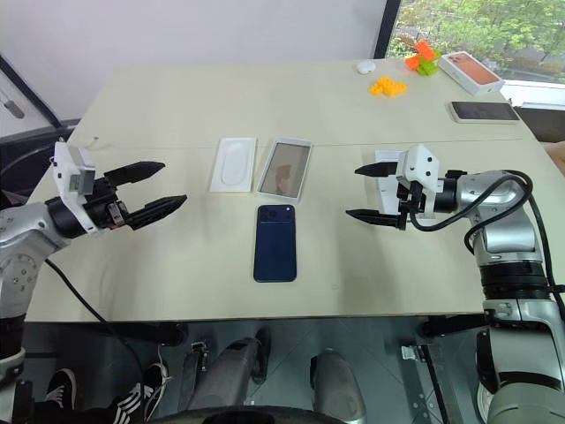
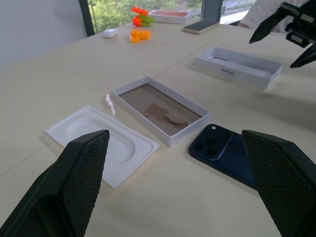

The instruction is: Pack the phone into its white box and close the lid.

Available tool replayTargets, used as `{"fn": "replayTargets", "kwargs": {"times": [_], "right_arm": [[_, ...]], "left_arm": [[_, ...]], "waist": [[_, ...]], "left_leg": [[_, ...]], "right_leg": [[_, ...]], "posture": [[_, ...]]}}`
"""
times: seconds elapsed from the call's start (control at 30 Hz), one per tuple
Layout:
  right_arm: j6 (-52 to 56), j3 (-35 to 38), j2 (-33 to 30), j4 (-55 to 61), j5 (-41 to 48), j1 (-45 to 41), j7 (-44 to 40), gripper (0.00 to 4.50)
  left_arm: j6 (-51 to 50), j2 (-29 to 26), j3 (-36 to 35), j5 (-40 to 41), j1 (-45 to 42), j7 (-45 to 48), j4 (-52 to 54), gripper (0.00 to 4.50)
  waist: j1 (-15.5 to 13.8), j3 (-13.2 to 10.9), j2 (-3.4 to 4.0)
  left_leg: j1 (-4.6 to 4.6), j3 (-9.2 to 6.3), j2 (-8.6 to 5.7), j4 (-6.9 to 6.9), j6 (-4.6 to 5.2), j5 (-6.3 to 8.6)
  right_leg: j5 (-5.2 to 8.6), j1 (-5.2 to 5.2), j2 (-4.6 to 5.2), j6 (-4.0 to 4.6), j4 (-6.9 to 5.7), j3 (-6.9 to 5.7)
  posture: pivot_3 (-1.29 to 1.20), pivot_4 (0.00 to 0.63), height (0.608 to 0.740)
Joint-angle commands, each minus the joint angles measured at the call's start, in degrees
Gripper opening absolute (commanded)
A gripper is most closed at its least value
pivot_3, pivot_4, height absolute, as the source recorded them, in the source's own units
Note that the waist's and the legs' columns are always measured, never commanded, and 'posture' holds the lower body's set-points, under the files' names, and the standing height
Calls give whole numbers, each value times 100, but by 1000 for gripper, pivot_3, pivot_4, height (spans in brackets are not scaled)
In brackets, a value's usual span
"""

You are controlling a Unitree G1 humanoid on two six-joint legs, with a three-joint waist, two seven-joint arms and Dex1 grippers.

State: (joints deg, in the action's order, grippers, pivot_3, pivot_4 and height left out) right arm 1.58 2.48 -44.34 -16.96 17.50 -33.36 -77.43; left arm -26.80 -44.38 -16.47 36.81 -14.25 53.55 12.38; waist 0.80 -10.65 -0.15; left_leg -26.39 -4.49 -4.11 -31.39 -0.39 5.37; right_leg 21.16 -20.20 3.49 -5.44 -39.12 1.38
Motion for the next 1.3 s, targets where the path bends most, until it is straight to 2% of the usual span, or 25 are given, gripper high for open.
{"fn": "replayTargets", "kwargs": {"times": [0.03,1.0,1.27,1.3], "right_arm": [[-151,75,-60,-18,0,-65,10,4449],[-398,72,55,-371,-107,-168,257,4449],[-530,73,302,-461,-261,-312,823,4449],[-555,76,413,-535,-357,-395,1104,4449]], "left_arm": [[27,-41,-133,56,-40,1,82,4500],[144,-59,-182,-130,66,-111,166,4500],[77,-1,-103,-265,-22,-415,14,4500],[78,63,-91,-331,-101,-582,-87,4500]], "waist": [[0,0,0],[0,0,0],[4,0,0],[2,0,0]], "left_leg": [[0,0,0,0,0,0],[0,0,0,-1,0,0],[0,0,0,-1,0,-1],[0,0,0,-1,0,-1]], "right_leg": [[0,0,0,0,0,0],[0,1,0,0,0,0],[0,0,0,-1,-2,0],[0,0,0,-1,-2,0]], "posture": [[0,150,740],[0,150,740],[0,150,740],[0,150,740]]}}
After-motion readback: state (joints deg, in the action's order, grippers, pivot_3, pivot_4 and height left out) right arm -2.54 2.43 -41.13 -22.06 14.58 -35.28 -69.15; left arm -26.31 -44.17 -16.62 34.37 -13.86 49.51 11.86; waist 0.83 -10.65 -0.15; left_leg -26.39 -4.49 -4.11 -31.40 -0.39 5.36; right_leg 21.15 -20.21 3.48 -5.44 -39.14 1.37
